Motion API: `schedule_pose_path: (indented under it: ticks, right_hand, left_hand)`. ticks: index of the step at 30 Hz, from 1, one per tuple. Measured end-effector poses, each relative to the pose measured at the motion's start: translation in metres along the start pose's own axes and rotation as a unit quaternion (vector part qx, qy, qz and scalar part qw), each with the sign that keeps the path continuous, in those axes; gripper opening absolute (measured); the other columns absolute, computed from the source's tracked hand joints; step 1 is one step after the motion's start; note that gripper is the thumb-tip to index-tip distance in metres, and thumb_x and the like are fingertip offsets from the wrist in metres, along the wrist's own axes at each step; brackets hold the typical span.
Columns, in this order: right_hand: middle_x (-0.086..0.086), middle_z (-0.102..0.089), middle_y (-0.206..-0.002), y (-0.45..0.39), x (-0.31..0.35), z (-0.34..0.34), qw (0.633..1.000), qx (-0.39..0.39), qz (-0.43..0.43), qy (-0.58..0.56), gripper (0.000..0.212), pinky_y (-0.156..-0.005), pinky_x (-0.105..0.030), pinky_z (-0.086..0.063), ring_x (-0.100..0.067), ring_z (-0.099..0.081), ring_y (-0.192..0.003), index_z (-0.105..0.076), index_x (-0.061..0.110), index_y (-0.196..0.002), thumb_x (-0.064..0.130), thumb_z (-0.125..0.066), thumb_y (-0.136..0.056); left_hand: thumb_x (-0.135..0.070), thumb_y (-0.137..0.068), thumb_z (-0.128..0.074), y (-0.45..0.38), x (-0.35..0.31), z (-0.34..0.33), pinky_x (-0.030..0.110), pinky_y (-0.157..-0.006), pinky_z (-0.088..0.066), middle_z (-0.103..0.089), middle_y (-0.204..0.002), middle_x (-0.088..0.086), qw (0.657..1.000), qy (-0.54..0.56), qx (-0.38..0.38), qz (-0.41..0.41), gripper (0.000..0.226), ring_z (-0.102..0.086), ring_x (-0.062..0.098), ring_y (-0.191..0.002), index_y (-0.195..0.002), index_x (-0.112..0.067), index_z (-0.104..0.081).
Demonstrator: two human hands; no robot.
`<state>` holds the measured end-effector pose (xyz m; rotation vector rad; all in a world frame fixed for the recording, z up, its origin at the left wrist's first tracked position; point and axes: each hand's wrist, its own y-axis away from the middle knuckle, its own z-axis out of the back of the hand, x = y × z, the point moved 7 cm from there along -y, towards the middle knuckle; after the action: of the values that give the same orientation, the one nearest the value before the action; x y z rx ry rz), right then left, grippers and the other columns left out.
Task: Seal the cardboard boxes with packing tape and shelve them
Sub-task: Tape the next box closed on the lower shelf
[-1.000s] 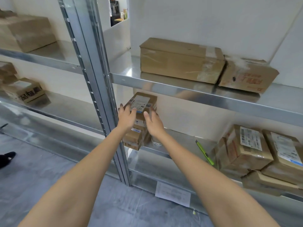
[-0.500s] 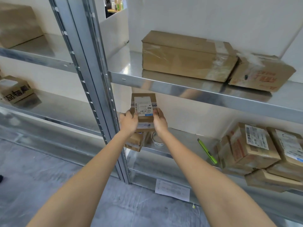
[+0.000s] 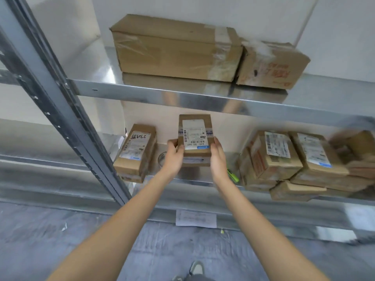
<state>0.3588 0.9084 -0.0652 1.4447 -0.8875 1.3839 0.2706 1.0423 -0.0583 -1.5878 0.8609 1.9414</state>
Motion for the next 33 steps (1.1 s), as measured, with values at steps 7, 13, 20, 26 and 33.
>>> schedule_pose_path:
  ticks: [7, 13, 20, 26, 33]
  right_hand:
    - [0.009, -0.043, -0.143, -0.001, -0.076, 0.049, 0.995, 0.02, -0.101, 0.01, 0.043, -0.114, -0.034, -0.032, -0.016, -0.041, -0.135, -0.036, 0.022, -0.148, 0.022, -0.037, -0.105]
    - [0.004, -0.049, -0.144, -0.002, -0.1, 0.056, 0.992, 0.054, -0.11, 0.033, 0.046, -0.109, -0.028, -0.035, -0.011, -0.045, -0.131, -0.041, 0.017, -0.146, 0.031, -0.045, -0.102]
    - [0.017, -0.066, -0.111, -0.013, -0.092, 0.06, 0.988, 0.091, -0.126, 0.016, 0.025, -0.08, -0.009, -0.044, -0.002, -0.06, -0.107, -0.06, 0.026, -0.121, 0.023, -0.053, -0.097]
    - [0.005, -0.061, -0.129, -0.027, -0.082, 0.057, 0.98, 0.139, -0.136, 0.037, 0.048, -0.097, -0.03, -0.049, -0.013, -0.059, -0.115, -0.047, 0.031, -0.133, 0.014, -0.064, -0.091]
    - [-0.002, -0.058, -0.127, -0.03, -0.078, 0.056, 0.983, 0.132, -0.117, 0.048, 0.055, -0.083, -0.019, -0.045, -0.017, -0.054, -0.118, -0.038, 0.026, -0.118, -0.012, -0.056, -0.082]
  left_hand:
    - [-0.008, -0.102, -0.043, 0.006, 0.067, -0.053, 0.028, -0.104, -0.038, -0.048, -0.138, 0.018, 0.994, -0.049, 0.056, 0.083, 0.038, -0.048, 0.027, -0.127, -0.136, 0.004, -0.03]
    - [-0.011, -0.102, -0.047, 0.004, 0.083, -0.053, 0.024, -0.101, -0.04, -0.047, -0.134, 0.001, 0.99, -0.033, 0.089, 0.108, 0.049, -0.047, 0.015, -0.123, -0.147, -0.003, -0.029]
    - [-0.005, -0.101, -0.045, 0.0, 0.095, -0.053, 0.029, -0.102, -0.042, -0.045, -0.149, 0.003, 0.976, 0.046, 0.126, 0.174, 0.058, -0.048, 0.018, -0.13, -0.154, -0.015, -0.022]
    - [0.027, -0.084, -0.04, -0.013, 0.082, -0.042, 0.027, -0.088, -0.047, -0.052, -0.136, -0.002, 0.974, 0.054, 0.156, 0.155, 0.073, -0.053, 0.013, -0.121, -0.136, -0.024, -0.037]
    - [-0.003, -0.099, -0.034, -0.012, 0.084, -0.031, 0.025, -0.074, -0.051, -0.064, -0.111, 0.005, 0.956, 0.175, 0.11, 0.211, 0.036, -0.062, 0.016, -0.087, -0.127, -0.015, -0.053]
